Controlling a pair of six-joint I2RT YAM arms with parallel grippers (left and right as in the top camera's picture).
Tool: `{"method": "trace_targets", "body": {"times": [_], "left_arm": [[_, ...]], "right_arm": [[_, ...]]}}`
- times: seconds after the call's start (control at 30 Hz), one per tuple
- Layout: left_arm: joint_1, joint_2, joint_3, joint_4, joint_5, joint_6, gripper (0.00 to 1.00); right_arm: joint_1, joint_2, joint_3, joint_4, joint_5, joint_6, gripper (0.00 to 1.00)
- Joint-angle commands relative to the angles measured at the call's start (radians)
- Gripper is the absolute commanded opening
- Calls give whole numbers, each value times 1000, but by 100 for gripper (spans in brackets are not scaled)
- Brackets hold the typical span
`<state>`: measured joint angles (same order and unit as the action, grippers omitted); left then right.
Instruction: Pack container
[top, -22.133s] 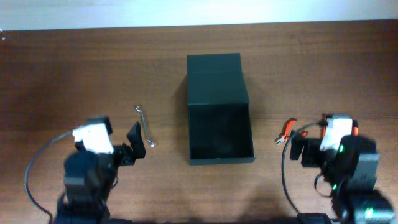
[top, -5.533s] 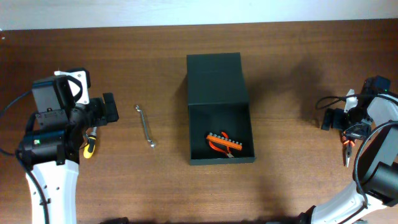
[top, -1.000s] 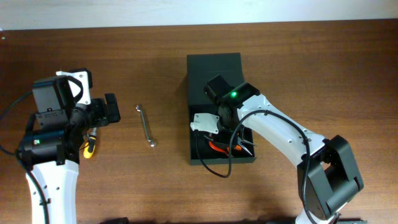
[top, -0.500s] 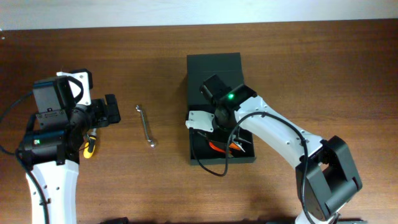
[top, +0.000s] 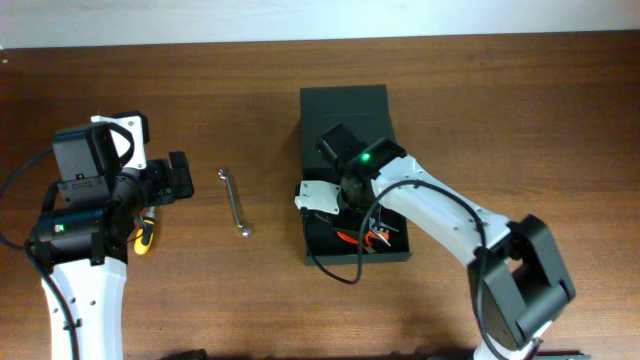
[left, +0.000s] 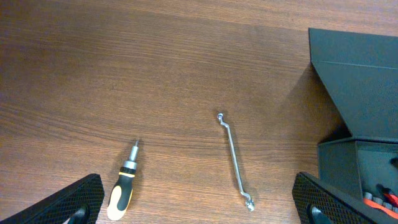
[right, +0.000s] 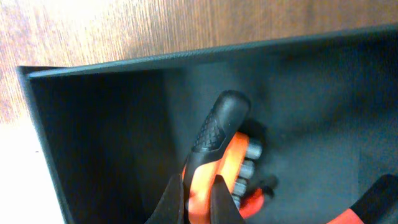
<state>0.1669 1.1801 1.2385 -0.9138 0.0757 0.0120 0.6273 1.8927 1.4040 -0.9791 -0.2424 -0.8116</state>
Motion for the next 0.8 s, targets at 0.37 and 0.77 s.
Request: {"method": "trace_targets", "body": {"times": [0.37, 0.77], "left_arm": [[5, -2, 17, -1, 15, 19, 99], [-69, -20, 82, -69, -97, -14, 99]], "right_arm": [[6, 68, -7, 2, -19, 43, 60], [-80, -13, 257, -170, 75, 237, 99]]}}
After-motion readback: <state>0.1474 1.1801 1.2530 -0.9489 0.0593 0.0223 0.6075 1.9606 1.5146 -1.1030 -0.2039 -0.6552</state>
